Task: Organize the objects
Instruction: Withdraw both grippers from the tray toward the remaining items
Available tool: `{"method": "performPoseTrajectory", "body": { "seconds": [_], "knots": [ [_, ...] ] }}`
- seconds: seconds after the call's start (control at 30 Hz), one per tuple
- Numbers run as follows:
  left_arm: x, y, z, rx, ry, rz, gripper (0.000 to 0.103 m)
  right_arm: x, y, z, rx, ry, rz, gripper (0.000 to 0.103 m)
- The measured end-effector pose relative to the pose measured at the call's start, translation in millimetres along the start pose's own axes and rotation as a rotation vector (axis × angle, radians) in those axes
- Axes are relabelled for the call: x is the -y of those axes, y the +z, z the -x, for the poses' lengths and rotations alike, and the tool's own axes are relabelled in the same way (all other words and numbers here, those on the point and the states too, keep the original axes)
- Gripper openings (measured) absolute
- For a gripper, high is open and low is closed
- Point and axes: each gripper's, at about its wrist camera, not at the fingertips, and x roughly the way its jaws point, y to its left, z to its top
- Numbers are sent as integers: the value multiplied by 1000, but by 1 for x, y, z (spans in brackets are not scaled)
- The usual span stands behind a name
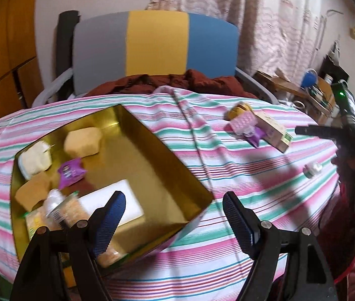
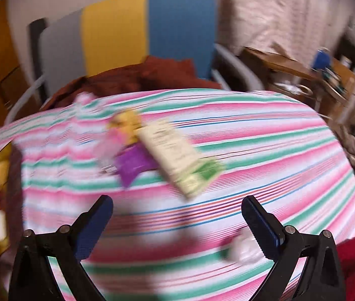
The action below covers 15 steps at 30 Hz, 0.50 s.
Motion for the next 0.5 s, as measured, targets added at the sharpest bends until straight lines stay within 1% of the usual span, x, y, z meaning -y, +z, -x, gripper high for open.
{"method": "performPoseTrajectory", "body": {
  "seconds": [0.1, 0.17, 0.23, 0.3, 0.33, 0.4, 0.5],
  "knots": [
    [14, 8, -9, -12, -15, -27, 81, 28, 5, -12, 5, -17, -67, 103],
    [24, 15, -16, -26, -36, -32, 81, 44, 3, -21, -1, 11, -145, 103],
    [33, 23, -24, -36, -58, -34, 81, 55, -1, -31, -48, 33, -208, 103],
    [43, 32, -34, -52, -93, -23, 81, 59, 1, -29, -37, 45, -228, 103],
    [50, 38, -41, -59, -126, -8, 81, 60, 2, -26, -23, 50, -231, 103],
    [60, 48, -52, -72, -169, 14, 82, 60, 1, -24, -23, 62, -232, 103],
    [76, 64, -72, -80, -211, 36, 83, 58, 0, -22, -15, 79, -225, 103]
  ]
}}
